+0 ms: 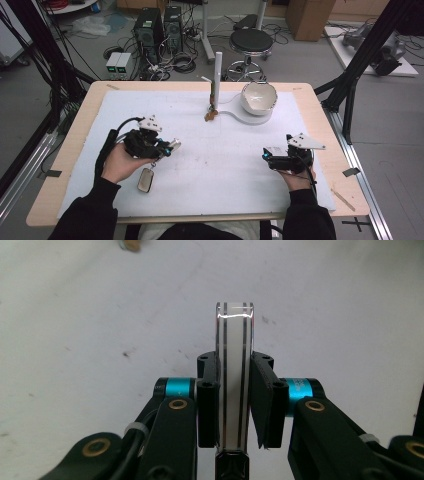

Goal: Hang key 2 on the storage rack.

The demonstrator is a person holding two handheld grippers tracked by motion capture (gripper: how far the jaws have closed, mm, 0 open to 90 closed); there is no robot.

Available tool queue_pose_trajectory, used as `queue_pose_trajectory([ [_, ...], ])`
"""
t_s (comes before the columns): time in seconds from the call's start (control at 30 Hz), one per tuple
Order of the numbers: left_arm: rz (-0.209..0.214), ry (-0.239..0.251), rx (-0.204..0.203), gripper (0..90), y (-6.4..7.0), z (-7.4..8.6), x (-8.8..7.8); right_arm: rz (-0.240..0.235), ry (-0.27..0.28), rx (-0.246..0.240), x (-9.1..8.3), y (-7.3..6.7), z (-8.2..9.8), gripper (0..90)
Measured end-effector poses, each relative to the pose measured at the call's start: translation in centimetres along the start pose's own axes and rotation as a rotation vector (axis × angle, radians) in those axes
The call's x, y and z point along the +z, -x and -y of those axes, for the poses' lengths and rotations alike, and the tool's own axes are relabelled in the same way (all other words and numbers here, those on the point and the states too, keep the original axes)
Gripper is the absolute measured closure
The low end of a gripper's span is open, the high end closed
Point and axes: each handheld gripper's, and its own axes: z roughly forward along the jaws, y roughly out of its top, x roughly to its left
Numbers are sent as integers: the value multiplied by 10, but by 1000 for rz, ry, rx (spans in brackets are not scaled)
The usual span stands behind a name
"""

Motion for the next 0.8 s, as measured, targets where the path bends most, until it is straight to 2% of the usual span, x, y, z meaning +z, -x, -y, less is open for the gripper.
queue_pose_trajectory([
  [0.13, -17, 40, 20, 749, -6, -19, -16, 0, 3, 7, 0, 0, 0, 8],
  [0.33, -32, 56, 43, 748, -16, -49, -26, -3, 0, -1, 1, 0, 0, 8],
  [0.4, -28, 58, 54, 748, -19, -62, -27, -2, -1, 4, 1, 0, 0, 8],
  [0.43, -28, 58, 54, 748, -19, -62, -27, -2, -1, 4, 1, 0, 0, 8],
  [0.6, -10, 52, 75, 748, -21, -83, -24, -3, 0, 2, 0, 0, 0, 8],
  [0.8, 4, 81, 82, 748, -23, -109, -21, -4, 0, 1, 1, 0, 0, 8],
])
